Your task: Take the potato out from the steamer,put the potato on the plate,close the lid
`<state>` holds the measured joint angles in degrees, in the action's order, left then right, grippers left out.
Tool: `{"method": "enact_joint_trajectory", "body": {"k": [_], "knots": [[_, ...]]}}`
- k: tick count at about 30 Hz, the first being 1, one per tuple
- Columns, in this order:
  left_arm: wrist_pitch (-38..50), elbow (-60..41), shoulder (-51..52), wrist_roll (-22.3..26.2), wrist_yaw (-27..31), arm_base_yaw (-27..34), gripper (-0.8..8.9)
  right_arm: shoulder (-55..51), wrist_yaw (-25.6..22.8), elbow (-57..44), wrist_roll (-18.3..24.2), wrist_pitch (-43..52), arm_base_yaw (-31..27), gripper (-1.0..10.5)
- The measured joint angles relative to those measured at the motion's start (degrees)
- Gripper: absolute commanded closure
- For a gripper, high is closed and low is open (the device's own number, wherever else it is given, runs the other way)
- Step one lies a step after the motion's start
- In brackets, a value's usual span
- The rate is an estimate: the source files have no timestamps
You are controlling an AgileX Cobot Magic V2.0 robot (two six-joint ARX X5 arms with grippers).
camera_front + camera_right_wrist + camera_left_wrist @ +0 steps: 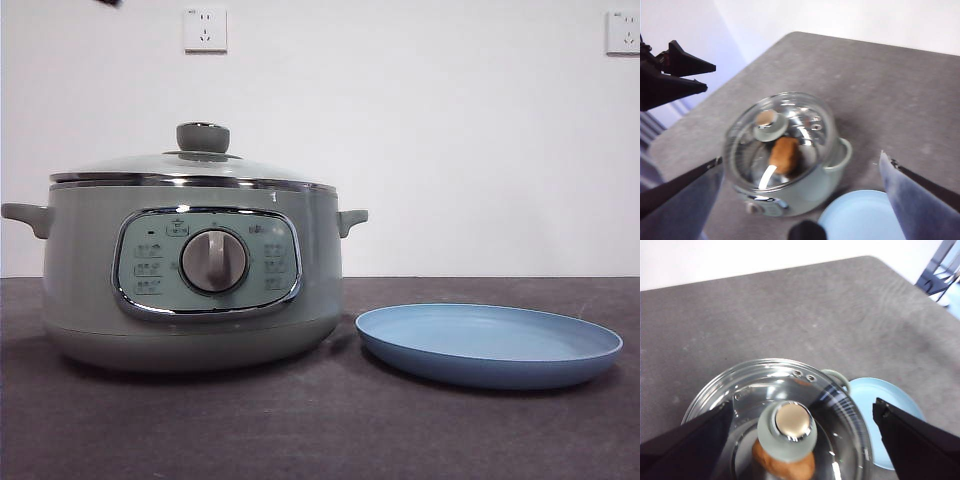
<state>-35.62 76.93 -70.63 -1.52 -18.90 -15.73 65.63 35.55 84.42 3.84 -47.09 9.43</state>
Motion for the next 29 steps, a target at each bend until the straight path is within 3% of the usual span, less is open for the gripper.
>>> {"method": "enact_joint_trajectory", "body": {"k": [5, 19, 21, 25, 29], "knots": [[1.8, 0.0, -6.3, 0.0, 5.4, -3.4, 3.42, 0.0, -1.5, 0.0, 0.0, 0.0, 0.2, 3.2], [0.3, 0.0, -17.6, 1.2, 12.8, -7.3, 3.58, 0.0, -1.6, 0.0, 0.0, 0.0, 0.3, 3.2], [0.3, 0.1, -17.8, 1.4, 13.1, -7.3, 4.50, 0.0, -1.5, 0.0, 0.0, 0.0, 0.3, 3.2], [0.2, 0.2, -17.9, 1.6, 12.9, -7.3, 8.22, 0.0, -1.6, 0.0, 0.0, 0.0, 0.3, 3.2], [-0.1, 0.6, -17.9, 2.1, 12.5, -7.8, 8.21, 0.0, -1.5, 0.0, 0.0, 0.0, 0.3, 3.2]]}}
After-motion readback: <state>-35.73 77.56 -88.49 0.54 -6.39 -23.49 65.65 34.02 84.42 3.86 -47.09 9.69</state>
